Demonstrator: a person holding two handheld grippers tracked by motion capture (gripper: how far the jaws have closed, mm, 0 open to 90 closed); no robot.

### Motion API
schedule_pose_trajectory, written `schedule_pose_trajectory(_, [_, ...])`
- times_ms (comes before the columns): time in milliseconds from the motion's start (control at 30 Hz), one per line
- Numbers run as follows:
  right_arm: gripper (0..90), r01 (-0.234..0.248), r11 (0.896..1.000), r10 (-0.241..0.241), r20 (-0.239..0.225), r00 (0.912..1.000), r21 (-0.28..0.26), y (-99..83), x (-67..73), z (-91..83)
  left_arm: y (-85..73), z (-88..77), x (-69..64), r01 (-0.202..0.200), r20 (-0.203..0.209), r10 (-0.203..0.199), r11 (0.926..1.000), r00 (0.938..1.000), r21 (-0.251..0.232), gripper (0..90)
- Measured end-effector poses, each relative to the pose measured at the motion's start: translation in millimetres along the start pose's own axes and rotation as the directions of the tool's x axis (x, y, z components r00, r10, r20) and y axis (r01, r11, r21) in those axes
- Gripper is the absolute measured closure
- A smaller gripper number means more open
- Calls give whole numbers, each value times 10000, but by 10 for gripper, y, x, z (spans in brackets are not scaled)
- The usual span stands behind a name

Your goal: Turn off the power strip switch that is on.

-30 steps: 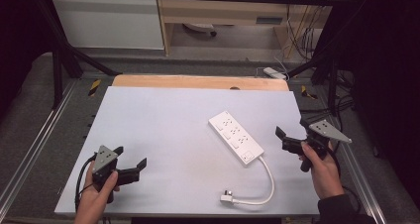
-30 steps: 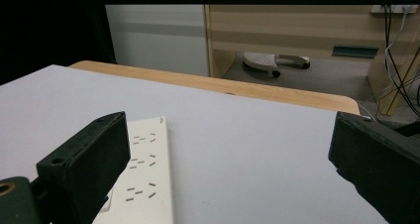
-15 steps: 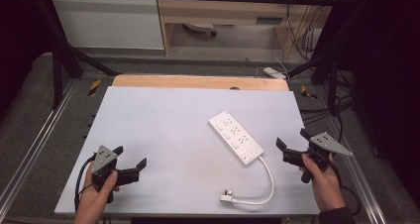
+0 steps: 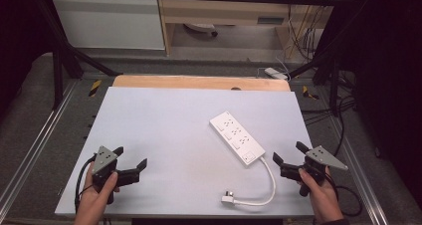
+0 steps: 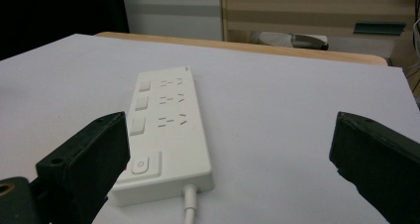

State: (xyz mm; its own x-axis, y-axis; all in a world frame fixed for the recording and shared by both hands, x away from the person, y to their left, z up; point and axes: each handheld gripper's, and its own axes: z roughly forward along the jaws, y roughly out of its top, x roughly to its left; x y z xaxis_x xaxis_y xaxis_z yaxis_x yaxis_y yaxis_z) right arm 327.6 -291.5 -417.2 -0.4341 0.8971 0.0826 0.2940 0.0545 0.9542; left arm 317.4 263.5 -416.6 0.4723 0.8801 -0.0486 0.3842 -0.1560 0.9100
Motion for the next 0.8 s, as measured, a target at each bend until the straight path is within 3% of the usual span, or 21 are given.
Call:
schedule_pose_trajectory(367, [19, 271, 9993, -261, -421, 9988, 240, -96, 139, 62, 1, -2, -3, -1, 15, 1, 10000, 10000, -28, 53])
schedule_pose_trajectory(600, [20, 481, 9979, -449, -698, 9965, 441, -149, 208, 205, 2, -6, -10, -66, 37, 66, 10000, 10000, -22, 53])
schedule_pose_trajectory(800, [23, 540, 9982, -515, -829, 9952, 278, -137, 242, 372, 1, -5, -13, -60, 54, 60, 10000, 10000, -21, 53])
